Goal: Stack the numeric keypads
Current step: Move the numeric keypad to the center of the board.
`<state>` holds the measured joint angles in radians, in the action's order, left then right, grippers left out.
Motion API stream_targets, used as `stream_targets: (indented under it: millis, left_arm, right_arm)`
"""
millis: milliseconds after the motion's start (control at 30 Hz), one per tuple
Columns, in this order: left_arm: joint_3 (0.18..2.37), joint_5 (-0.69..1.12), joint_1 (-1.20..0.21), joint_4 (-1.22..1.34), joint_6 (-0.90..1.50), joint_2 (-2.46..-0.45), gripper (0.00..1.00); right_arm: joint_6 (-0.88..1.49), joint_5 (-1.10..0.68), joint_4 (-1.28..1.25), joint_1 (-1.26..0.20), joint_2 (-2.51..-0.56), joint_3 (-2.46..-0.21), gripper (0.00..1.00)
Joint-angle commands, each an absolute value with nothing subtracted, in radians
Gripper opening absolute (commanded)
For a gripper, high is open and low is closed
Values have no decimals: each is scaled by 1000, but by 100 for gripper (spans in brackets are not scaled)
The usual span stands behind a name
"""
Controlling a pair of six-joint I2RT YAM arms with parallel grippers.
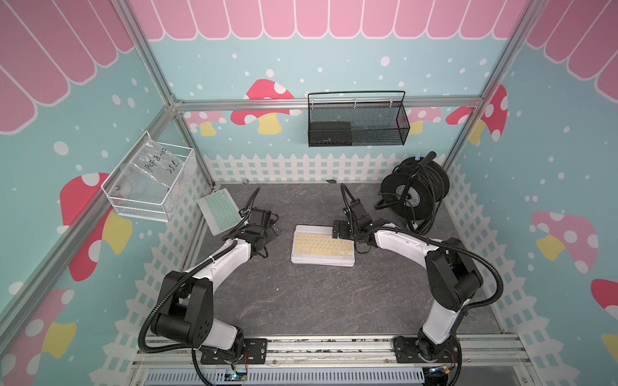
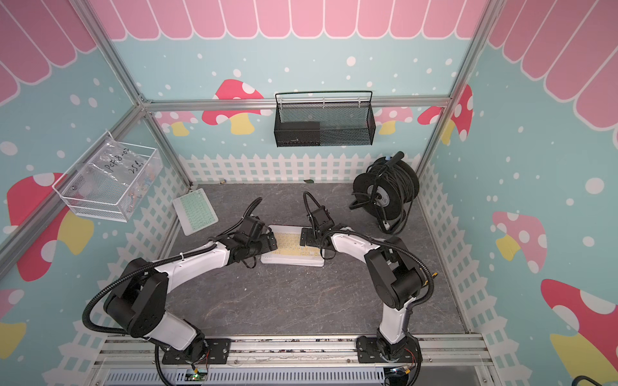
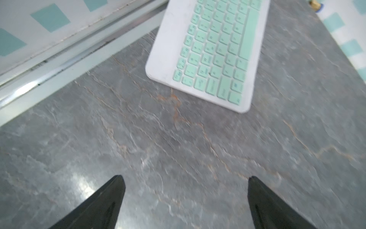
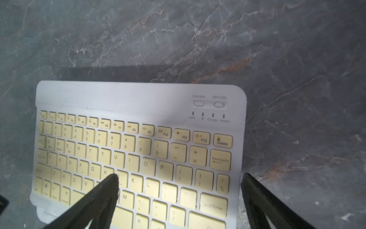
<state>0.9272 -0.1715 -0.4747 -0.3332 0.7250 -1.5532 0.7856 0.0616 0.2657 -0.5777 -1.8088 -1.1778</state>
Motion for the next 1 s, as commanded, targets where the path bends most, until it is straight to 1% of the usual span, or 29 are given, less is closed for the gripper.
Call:
stream_targets:
  millis: [0,133,200,300,400,700,867,967]
  left_arm:
    - [907,-285,-383,-380,766,-1476,100]
    - [917,-313,-228,-392,770,-1464,99]
    - [926,-313,-125,-387,769,-1487,99]
    - [967,-287,12,-373,756,-1558,99]
    - [1056,-271,104,-405,744,-1669,99]
    - [1380,-240,240,-469,687,-1977,99]
    - [1481,-250,286,-495,677,-2065,99]
    - [1552,-226,322,-521,674,-2124,98]
  right_arm:
    - [761,134,301,-584,-1779,-1221,99]
    - [734,167,292,-583,-1757,-1249,99]
    - [717,177,292,-581,-1754,-1269,99]
    - [702,176,293,-578,-1759,-1292,99]
    - [697,163,293,-572,-1776,-1313,99]
    - [680,123,293,-544,-1834,-1365,99]
    - [677,113,294,-520,-1851,-1363,99]
    - [679,105,295,-508,-1863,-1368,99]
